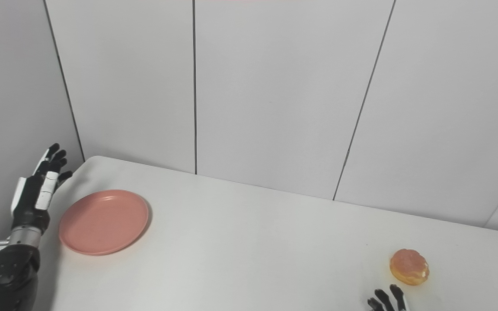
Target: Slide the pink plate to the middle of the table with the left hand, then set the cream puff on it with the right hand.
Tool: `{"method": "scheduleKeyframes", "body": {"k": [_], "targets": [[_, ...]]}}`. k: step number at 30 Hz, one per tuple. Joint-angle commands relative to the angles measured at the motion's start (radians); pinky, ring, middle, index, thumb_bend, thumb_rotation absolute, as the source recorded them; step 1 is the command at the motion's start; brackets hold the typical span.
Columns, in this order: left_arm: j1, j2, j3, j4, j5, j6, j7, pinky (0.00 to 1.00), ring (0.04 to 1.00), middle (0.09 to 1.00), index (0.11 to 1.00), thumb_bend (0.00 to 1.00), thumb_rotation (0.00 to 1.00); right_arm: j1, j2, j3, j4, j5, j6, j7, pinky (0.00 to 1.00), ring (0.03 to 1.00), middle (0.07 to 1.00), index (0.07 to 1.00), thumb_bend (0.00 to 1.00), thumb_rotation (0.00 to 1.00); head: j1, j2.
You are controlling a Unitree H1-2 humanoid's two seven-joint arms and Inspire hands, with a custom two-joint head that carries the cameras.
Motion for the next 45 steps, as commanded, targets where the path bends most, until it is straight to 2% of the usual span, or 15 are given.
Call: {"method": "scheduleKeyframes", "body": {"k": [1, 6, 10, 15, 18, 23, 25, 27, 28, 31, 38, 40, 45], "targets": [[-0.045, 0.034, 0.009, -0.006, -0.013, -0.012, 0.003, 0.86, 0.935, 0.937, 0.933, 0.99, 0.91, 0.035, -0.028, -0.016, 0.099, -0.012, 0.022, 0.006, 0.90, 0.886, 0.919, 0.985, 0.90, 1.00, 0.001, 0.002], [-0.058, 0.027, 0.028, 0.041, -0.069, 0.009, -0.010, 0.88, 0.937, 0.934, 0.922, 1.00, 0.89, 0.038, -0.028, -0.016, 0.088, -0.019, 0.025, 0.002, 0.89, 0.886, 0.920, 0.988, 0.91, 1.00, 0.000, 0.013], [-0.078, 0.025, 0.044, 0.120, -0.114, 0.002, -0.028, 0.79, 0.900, 0.905, 0.896, 1.00, 0.87, 0.039, -0.029, -0.017, 0.090, -0.021, 0.020, 0.003, 0.89, 0.879, 0.916, 0.984, 0.90, 1.00, -0.002, 0.017], [-0.110, 0.026, 0.062, 0.233, -0.194, -0.005, -0.107, 0.87, 0.913, 0.900, 0.890, 1.00, 0.80, 0.041, -0.030, -0.016, 0.087, -0.026, 0.024, 0.001, 0.88, 0.877, 0.914, 0.980, 0.91, 1.00, -0.004, 0.021], [-0.133, 0.026, 0.075, 0.294, -0.238, 0.002, -0.152, 0.90, 0.938, 0.917, 0.893, 1.00, 0.80, 0.042, -0.029, -0.016, 0.085, -0.031, 0.026, -0.001, 0.88, 0.874, 0.912, 0.976, 0.91, 1.00, -0.004, 0.025], [-0.143, 0.036, 0.045, 0.331, -0.222, -0.002, -0.176, 0.90, 0.933, 0.921, 0.909, 1.00, 0.85, 0.041, -0.027, -0.016, 0.084, -0.028, 0.024, 0.002, 0.88, 0.874, 0.911, 0.973, 0.90, 1.00, -0.007, 0.031], [-0.143, 0.037, 0.029, 0.340, -0.213, -0.011, -0.190, 0.86, 0.915, 0.901, 0.904, 1.00, 0.86, 0.041, -0.027, -0.015, 0.085, -0.025, 0.024, 0.004, 0.88, 0.875, 0.910, 0.974, 0.90, 1.00, -0.007, 0.031], [-0.141, 0.036, 0.019, 0.346, -0.217, -0.010, -0.210, 0.86, 0.913, 0.898, 0.904, 1.00, 0.86, 0.041, -0.026, -0.014, 0.082, -0.025, 0.027, 0.004, 0.89, 0.875, 0.910, 0.974, 0.89, 1.00, -0.012, 0.033], [-0.138, 0.032, 0.015, 0.342, -0.222, 0.001, -0.220, 0.91, 0.928, 0.908, 0.918, 1.00, 0.84, 0.042, -0.025, -0.013, 0.079, -0.027, 0.029, 0.004, 0.89, 0.875, 0.910, 0.975, 0.90, 1.00, -0.014, 0.035], [-0.128, 0.021, 0.005, 0.328, -0.225, 0.014, -0.238, 0.94, 0.934, 0.918, 0.930, 1.00, 0.83, 0.042, -0.023, -0.012, 0.076, -0.032, 0.030, 0.002, 0.88, 0.874, 0.910, 0.974, 0.90, 1.00, -0.015, 0.036], [-0.100, -0.006, -0.011, 0.284, -0.237, 0.019, -0.274, 0.93, 0.972, 0.926, 0.936, 1.00, 0.79, 0.042, -0.021, -0.012, 0.077, -0.041, 0.029, 0.000, 0.88, 0.873, 0.910, 0.971, 0.92, 1.00, -0.021, 0.041], [-0.079, -0.018, -0.026, 0.241, -0.227, 0.035, -0.274, 0.92, 0.958, 0.928, 0.941, 1.00, 0.83, 0.041, -0.020, -0.012, 0.078, -0.044, 0.026, -0.001, 0.87, 0.870, 0.908, 0.970, 0.92, 1.00, -0.021, 0.041], [-0.033, -0.040, -0.043, 0.138, -0.226, 0.095, -0.253, 0.95, 0.981, 0.953, 0.971, 0.99, 0.88, 0.042, -0.020, -0.012, 0.074, -0.043, 0.029, 0.000, 0.88, 0.872, 0.910, 0.972, 0.91, 1.00, -0.026, 0.047]]}}
